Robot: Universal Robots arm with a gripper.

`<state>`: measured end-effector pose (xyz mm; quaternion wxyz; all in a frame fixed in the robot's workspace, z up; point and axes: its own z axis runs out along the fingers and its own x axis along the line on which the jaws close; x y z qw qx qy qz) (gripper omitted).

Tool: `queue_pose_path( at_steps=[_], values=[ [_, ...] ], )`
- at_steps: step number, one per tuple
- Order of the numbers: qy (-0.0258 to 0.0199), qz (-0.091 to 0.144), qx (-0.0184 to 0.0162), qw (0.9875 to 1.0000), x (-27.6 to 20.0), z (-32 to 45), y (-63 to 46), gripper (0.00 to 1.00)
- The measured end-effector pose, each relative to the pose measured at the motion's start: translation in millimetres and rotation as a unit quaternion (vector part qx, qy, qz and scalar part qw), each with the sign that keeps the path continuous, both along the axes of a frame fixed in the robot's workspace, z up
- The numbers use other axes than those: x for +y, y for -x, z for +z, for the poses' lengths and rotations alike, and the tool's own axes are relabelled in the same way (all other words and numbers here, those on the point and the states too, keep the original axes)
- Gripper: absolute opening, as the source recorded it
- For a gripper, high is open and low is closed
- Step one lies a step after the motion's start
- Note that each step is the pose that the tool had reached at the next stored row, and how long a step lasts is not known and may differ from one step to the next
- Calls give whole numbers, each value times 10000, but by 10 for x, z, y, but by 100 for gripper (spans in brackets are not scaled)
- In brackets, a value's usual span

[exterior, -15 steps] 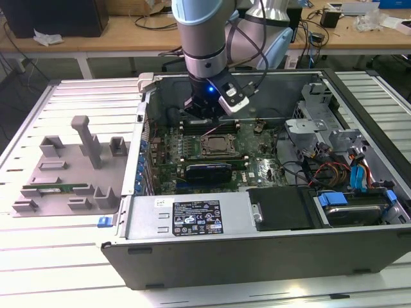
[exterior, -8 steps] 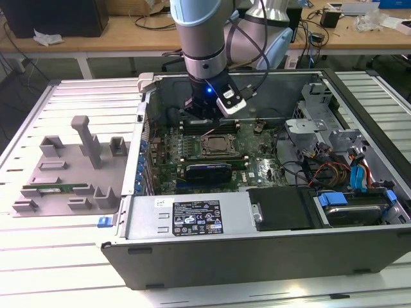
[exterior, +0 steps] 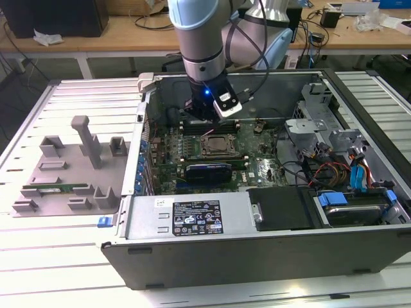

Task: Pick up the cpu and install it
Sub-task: 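Install the first cpu locking lever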

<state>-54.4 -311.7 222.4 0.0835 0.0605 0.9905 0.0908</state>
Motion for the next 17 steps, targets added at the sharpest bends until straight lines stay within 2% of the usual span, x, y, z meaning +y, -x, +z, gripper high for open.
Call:
queue_pose_path(
  at_steps=[5,15,17],
  values=[
    [0,-185,0,9998,11,-30,0,11],
    [0,-365,0,9993,104,-54,5,11],
    [-1,-384,-16,9993,106,-60,8,11]
  ],
)
